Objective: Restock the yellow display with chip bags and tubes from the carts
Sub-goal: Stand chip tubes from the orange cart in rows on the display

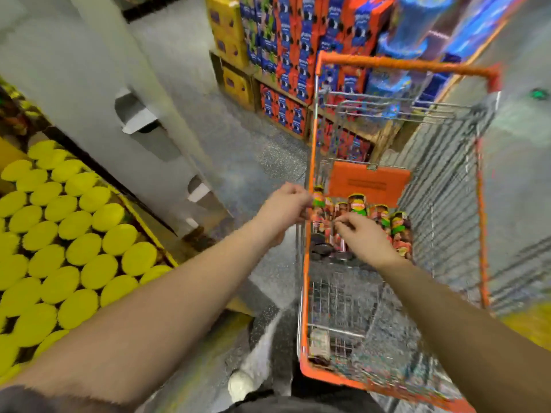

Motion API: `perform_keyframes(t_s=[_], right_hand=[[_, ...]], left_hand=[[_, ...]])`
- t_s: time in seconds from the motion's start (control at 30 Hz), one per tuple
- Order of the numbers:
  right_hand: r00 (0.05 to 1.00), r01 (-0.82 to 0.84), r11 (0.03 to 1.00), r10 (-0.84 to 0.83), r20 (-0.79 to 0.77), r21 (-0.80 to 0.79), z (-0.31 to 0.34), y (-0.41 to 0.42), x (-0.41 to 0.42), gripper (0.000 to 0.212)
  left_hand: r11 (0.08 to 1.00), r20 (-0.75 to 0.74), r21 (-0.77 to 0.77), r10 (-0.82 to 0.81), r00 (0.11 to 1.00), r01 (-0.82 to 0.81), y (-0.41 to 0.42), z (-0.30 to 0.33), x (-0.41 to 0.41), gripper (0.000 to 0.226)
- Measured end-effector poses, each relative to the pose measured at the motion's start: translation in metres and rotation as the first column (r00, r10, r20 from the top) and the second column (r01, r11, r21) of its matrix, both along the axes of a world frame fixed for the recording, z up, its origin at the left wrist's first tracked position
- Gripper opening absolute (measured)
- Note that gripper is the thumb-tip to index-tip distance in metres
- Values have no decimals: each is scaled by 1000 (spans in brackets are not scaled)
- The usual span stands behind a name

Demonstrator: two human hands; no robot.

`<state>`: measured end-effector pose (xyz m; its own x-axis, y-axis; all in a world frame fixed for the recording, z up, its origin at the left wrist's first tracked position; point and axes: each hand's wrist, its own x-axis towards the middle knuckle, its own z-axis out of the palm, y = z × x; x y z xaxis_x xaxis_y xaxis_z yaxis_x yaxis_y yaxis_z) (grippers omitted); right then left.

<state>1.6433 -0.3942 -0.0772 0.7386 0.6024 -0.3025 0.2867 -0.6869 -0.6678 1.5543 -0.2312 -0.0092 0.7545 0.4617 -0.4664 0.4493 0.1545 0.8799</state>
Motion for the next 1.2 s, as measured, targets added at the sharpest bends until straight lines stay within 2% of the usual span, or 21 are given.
perform_keyframes(t_s=[0.1,0.2,0.23,0.3,0.43,0.53,0.63,0.7,0.83,0.93,1.0,1.03,1.1,1.2], right_hand=[[978,162,972,-181,-100,-172,-45,-57,52,26],[957,200,925,-255,-138,-323,-77,-95,90,33],[949,216,910,-282,-143,-355,-88,-104,101,33],[927,269,889,-343,-150,-370,-118,-124,123,31],[896,313,875,-401,-191,-370,-169,-138,148,28],[879,344,864,-434,-197,-367,-196,-130,159,20],[905,334,871,-403,-137,-361,-228,-114,171,34],[923,313,884,-369,-107,-347,-248,-99,182,41],[906,363,883,-409,-106,-298,-281,-74,217,57],[924,330,866,-378,-59,-376,-304,-58,240,61],[943,300,859,-333,-7,-416,-316,-48,247,63],[933,330,851,-360,4,-409,-318,-45,249,68],[892,415,825,-451,-7,-383,-323,-40,250,83],[831,511,787,-555,-34,-345,-312,-38,248,111]], left_hand=[[989,-107,22,-142,984,145,-47,-44,64,12],[971,-281,3,-228,932,238,-78,-93,109,8],[965,-335,16,-243,910,263,-84,-109,118,13],[933,-433,98,-274,859,347,-95,-141,143,26],[904,-548,169,-245,800,393,-100,-191,173,22],[919,-566,171,-204,799,356,-102,-226,191,49],[935,-593,127,-196,781,331,-111,-253,212,71],[943,-601,134,-166,782,304,-117,-271,223,73],[937,-596,221,-88,798,269,-120,-295,235,60],[932,-603,260,-49,796,254,-117,-303,234,75],[926,-605,289,-20,796,243,-112,-313,227,91],[922,-600,300,-18,800,246,-113,-318,223,99],[948,-560,248,-27,828,198,-111,-308,212,92],[974,-481,183,-28,876,131,-108,-265,200,52]])
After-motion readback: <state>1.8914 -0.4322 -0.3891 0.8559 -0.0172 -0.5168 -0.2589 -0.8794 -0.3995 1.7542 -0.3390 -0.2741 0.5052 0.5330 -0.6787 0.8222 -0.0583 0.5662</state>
